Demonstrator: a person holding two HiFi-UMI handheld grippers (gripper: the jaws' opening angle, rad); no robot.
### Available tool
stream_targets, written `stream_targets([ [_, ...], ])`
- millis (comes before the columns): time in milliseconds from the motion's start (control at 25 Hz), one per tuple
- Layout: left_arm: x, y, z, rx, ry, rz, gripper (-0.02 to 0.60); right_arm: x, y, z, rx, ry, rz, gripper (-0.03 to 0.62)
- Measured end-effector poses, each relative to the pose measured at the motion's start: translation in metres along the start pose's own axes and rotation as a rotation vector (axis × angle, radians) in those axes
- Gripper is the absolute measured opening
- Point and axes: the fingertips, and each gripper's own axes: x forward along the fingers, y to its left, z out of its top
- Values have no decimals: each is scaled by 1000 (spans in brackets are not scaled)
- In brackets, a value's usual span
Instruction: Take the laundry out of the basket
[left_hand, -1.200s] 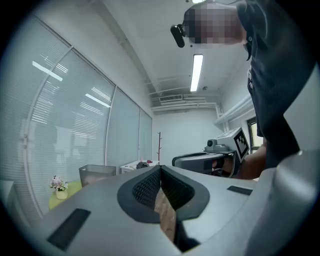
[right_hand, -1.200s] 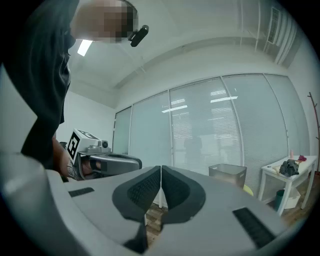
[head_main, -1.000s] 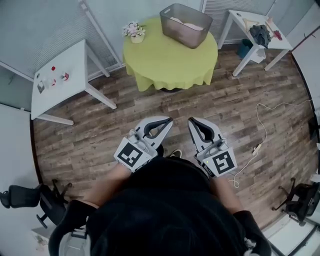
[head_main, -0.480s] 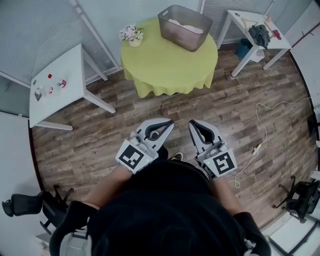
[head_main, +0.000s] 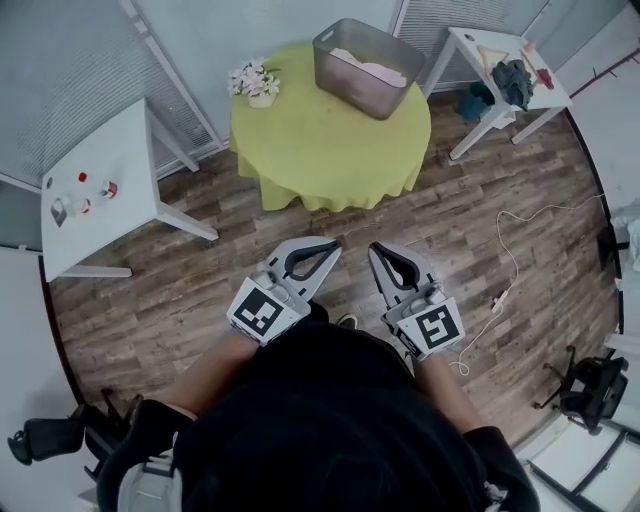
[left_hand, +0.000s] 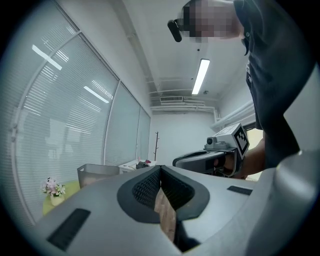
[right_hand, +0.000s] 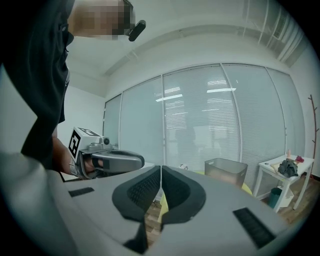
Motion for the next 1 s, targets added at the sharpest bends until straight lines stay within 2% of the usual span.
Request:
stream_targets([
  [440, 14, 51, -2, -16, -5, -113, 11, 44, -12, -3, 15, 33, -105, 26],
  [760, 42, 50, -8, -36, 16, -164, 11, 36, -42, -8, 25, 44, -166, 26],
  [1000, 87, 42, -2, -12, 20, -156, 11, 16, -89, -6, 28, 9, -177, 26],
])
